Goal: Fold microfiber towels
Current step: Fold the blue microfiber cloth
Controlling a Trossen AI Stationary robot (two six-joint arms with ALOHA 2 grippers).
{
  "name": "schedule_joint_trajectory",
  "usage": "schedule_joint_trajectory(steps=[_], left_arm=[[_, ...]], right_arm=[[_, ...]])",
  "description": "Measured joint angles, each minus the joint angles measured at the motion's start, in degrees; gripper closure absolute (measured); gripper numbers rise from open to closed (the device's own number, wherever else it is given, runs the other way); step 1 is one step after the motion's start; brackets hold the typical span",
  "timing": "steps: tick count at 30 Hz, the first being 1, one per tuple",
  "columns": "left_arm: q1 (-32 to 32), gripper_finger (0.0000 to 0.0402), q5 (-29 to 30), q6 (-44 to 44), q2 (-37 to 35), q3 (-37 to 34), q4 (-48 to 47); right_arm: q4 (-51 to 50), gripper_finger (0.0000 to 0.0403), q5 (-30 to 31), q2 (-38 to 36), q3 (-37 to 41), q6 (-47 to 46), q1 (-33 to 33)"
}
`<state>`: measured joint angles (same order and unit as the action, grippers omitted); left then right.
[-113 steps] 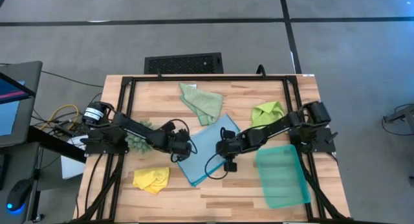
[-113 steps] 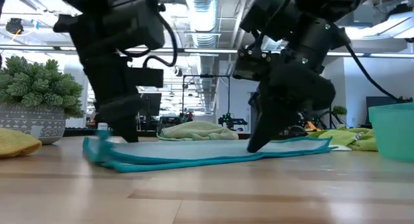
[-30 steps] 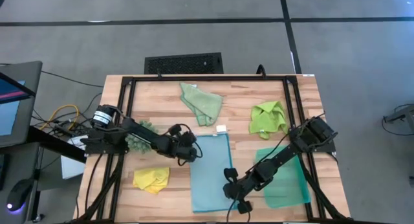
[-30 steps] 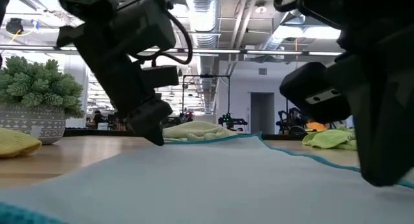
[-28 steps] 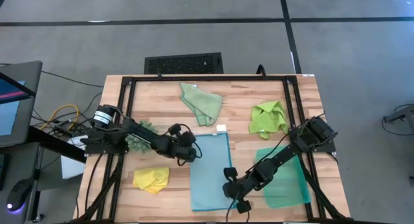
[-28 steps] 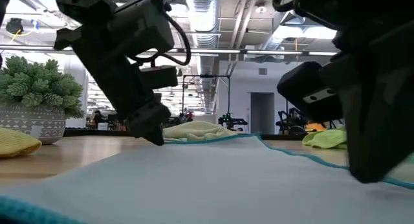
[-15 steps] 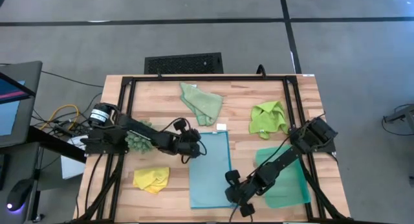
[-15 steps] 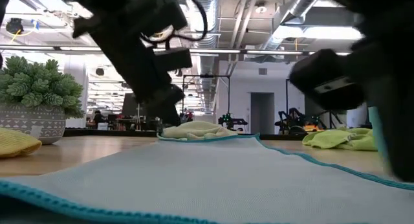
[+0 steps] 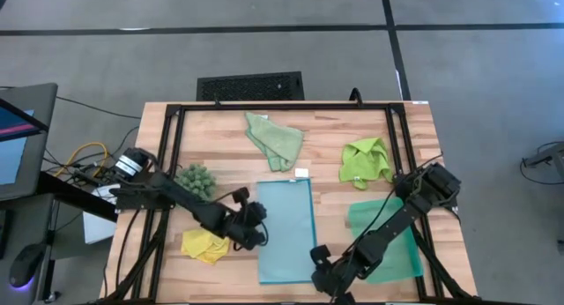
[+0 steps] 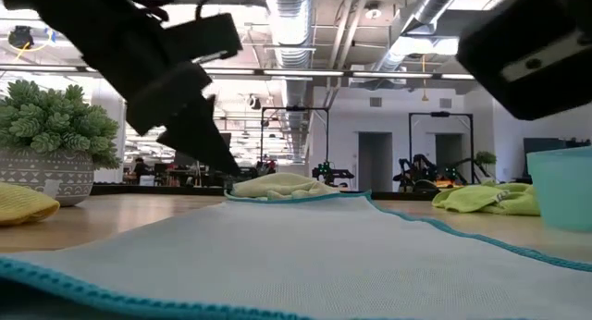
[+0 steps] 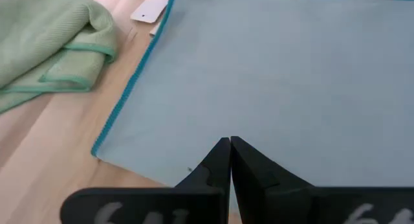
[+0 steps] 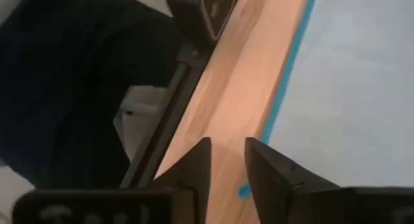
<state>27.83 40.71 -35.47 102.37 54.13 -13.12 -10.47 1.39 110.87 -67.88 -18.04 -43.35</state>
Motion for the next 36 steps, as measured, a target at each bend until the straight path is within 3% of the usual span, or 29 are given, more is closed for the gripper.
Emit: schedule_joint_trajectory(steps=[9,21,36], left_arm=[[2.51,0.0398,4.09,-0.62,0.00,0.00,-0.03],[2.34,0.0398,3.94,-0.81,0.00,0.00,-0.73],[2.34,0.0398,3.89,-0.83,-0.02,0.00,-0.75]], right_arm=[[-6.52,0.0235,4.96,0.00,0.00,-2.99,0.19],[-6.10,0.0289,3.34,0.00,0.00,-3.04,0.28],[-5.75,0.0289,4.70,0.00,0.02,-5.71,-0.57]])
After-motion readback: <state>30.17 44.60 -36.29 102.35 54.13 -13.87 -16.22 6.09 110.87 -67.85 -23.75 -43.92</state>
